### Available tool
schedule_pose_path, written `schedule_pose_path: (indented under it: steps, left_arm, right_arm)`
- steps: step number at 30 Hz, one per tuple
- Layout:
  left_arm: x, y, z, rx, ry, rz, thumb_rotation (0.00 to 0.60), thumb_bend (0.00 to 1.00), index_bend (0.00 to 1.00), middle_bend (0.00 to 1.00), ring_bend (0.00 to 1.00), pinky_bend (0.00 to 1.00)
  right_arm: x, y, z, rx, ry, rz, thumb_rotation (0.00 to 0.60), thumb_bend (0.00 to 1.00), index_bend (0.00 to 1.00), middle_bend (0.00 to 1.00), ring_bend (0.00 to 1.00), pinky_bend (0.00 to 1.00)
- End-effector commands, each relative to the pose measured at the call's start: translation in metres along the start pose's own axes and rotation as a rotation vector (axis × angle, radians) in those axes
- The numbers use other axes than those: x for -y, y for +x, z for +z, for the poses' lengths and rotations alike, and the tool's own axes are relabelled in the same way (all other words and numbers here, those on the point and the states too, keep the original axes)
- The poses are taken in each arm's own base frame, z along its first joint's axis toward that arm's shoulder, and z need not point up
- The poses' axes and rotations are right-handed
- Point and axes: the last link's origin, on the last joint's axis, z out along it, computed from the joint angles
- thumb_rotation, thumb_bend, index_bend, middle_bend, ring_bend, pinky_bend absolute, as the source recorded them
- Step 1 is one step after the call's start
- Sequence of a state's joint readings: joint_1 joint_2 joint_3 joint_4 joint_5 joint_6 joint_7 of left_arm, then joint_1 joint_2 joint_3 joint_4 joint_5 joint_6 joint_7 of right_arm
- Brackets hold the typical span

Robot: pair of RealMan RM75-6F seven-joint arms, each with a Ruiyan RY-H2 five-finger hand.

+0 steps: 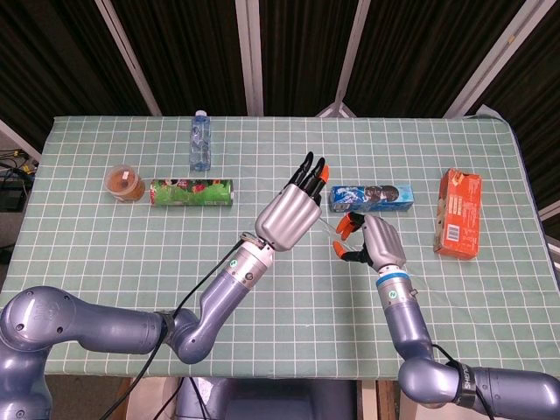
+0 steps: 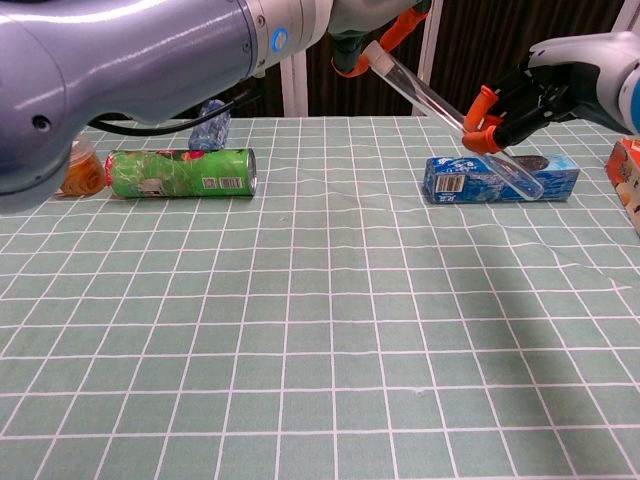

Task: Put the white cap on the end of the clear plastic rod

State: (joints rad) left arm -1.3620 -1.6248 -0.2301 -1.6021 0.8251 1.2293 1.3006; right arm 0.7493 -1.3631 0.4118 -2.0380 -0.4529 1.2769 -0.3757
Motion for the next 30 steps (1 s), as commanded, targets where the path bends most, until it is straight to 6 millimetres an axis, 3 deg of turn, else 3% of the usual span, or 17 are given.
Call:
schedule_pose_path:
  steps: [1, 13, 23, 30]
  left_arm:
    - [0.0, 0.0, 0.0, 0.0, -0.001, -0.002, 0.6, 0.53, 0.55, 0.09, 0.0, 0.0]
    - [0.004, 0.003, -0.002, -0.005, 0.011, -0.023, 0.6, 0.33, 0.28, 0.0, 0.0, 0.0]
    - [0.009, 0.009, -0.005, -0.029, 0.024, -0.073, 0.6, 0.33, 0.27, 0.0, 0.0, 0.0]
    - [0.02, 0.006, -0.013, -0.022, 0.047, -0.129, 0.6, 0.33, 0.27, 0.0, 0.0, 0.0]
  right_arm:
    - [0.0, 0.0, -0.001, 0.001, 0.0, 0.003, 0.6, 0.63, 0.81, 0.6, 0.38, 0.22]
    - [-0.003, 0.002, -0.002, -0.002, -0.01, 0.007, 0.6, 0.63, 0.81, 0.61, 0.38, 0.22]
    - [-0.01, 0.0, -0.004, -0.001, -0.027, 0.003, 0.6, 0.63, 0.81, 0.61, 0.38, 0.22]
    - [-0.025, -0.006, -0.006, 0.014, -0.06, -0.015, 0.6, 0.63, 0.81, 0.61, 0.38, 0.22]
